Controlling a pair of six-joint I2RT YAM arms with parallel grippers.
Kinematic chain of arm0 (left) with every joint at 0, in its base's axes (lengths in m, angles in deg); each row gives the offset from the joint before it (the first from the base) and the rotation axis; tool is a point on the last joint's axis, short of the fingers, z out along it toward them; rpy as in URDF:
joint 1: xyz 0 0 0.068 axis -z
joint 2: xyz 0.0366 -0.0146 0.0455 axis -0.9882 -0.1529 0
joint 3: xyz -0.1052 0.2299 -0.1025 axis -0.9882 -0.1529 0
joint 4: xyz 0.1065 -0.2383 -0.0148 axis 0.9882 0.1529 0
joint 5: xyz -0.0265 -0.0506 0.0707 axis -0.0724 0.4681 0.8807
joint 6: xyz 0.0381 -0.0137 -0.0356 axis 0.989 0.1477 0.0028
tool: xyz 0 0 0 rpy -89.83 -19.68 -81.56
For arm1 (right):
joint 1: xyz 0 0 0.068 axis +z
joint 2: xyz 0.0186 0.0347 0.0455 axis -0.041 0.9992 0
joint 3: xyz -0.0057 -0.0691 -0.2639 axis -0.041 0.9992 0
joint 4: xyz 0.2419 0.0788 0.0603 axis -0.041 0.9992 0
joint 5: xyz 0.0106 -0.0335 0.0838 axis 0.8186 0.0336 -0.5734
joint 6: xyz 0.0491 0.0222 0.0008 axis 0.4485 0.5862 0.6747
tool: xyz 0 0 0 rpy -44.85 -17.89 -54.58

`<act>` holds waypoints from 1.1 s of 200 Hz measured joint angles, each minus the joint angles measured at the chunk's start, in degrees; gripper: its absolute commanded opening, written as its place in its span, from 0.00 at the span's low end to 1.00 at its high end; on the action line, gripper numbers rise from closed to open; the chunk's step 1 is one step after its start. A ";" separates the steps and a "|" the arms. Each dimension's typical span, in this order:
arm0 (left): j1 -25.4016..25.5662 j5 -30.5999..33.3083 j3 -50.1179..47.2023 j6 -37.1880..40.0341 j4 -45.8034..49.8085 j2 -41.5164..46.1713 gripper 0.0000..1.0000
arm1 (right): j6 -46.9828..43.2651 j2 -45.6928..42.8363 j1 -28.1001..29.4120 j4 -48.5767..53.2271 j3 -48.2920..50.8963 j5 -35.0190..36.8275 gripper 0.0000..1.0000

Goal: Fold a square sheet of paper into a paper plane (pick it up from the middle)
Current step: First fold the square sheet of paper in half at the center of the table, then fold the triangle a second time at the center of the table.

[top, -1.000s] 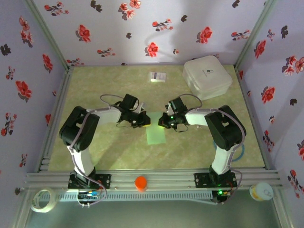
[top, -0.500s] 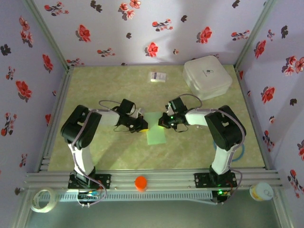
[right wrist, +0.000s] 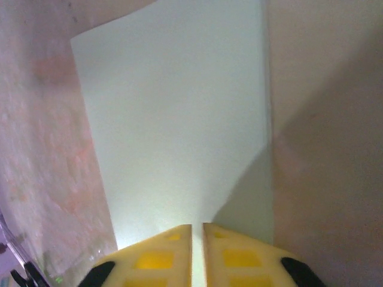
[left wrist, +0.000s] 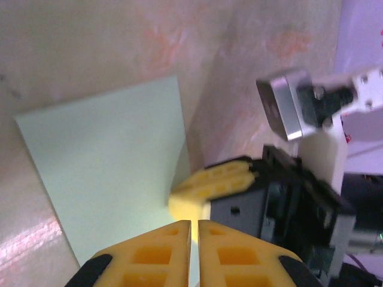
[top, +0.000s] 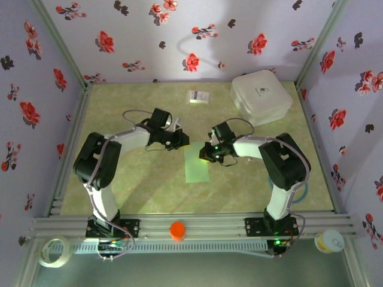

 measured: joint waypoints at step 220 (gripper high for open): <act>-1.51 -0.72 7.76 2.82 1.55 -14.14 0.12 | 14.21 -17.38 5.44 0.11 17.49 2.27 0.41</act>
